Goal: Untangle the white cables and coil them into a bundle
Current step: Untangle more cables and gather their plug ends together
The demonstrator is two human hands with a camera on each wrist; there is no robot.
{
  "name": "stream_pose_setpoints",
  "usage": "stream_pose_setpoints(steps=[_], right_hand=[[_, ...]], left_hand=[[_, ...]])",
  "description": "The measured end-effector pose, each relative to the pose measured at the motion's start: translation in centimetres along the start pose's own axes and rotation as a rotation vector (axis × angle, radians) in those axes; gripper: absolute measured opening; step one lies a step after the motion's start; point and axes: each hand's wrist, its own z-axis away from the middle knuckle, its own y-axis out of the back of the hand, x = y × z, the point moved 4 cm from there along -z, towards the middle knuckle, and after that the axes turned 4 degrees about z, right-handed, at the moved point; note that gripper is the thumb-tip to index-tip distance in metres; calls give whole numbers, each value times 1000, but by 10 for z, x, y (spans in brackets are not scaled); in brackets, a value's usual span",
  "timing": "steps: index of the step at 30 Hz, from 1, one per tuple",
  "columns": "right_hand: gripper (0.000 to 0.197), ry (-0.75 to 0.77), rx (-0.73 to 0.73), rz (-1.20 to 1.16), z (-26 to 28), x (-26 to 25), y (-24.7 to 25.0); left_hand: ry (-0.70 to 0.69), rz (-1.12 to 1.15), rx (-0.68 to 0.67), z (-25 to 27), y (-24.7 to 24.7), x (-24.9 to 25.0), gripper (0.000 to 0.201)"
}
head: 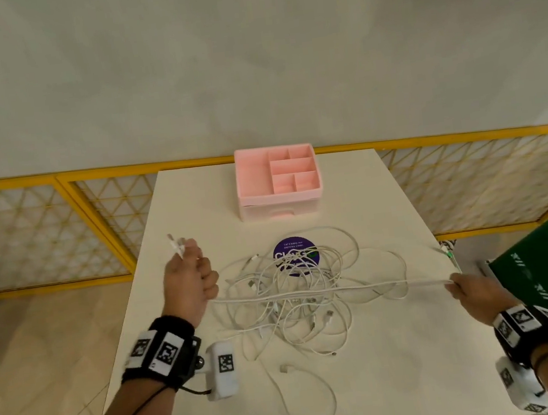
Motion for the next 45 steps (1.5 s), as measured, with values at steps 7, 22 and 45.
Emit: stream_pose_setpoints(steps=[7, 22, 45], right_hand=[[32, -320, -41, 154, 5, 4, -2], [37, 655, -171, -690, 84, -314, 17], [26, 683, -35, -640, 91, -301, -25]], left_hand=[[97, 9, -36, 10, -29, -44, 44], [4, -105, -57, 11, -47, -49, 36], [281, 215, -86, 35, -43, -90, 43]])
